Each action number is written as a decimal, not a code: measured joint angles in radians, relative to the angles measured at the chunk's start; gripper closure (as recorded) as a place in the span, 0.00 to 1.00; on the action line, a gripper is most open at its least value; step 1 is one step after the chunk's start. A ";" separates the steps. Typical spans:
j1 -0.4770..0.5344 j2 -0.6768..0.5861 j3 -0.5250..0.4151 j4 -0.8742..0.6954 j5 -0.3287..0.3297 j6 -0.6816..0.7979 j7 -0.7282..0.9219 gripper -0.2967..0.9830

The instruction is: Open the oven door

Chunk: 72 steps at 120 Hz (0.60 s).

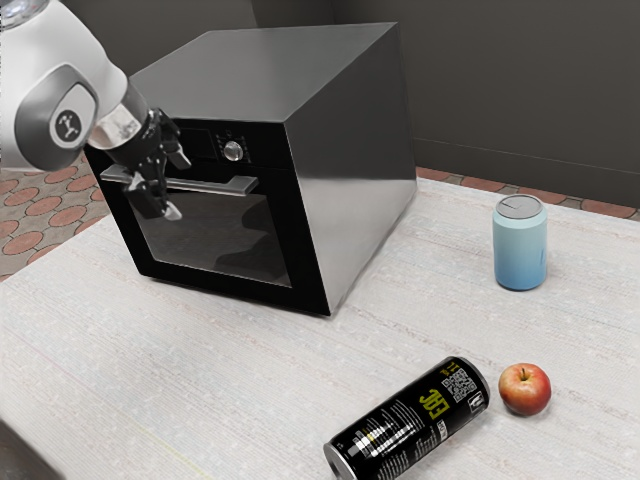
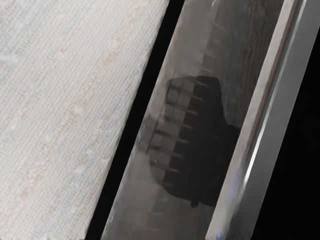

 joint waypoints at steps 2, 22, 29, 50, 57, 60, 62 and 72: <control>-0.002 0.000 0.000 0.000 0.000 0.001 0.000 0.23; -0.011 -0.003 0.001 -0.023 -0.003 0.012 0.001 0.23; -0.006 -0.004 0.001 -0.034 -0.004 0.018 0.001 0.23; 0.011 0.000 0.003 -0.057 -0.007 0.028 0.001 0.23; 0.013 -0.003 0.004 -0.076 -0.008 0.034 0.001 0.23; 0.013 -0.017 0.004 -0.097 -0.008 0.039 0.001 0.23; 0.013 -0.026 0.004 -0.110 -0.008 0.042 0.001 0.23; 0.022 -0.091 0.004 -0.188 -0.006 0.060 -0.001 0.23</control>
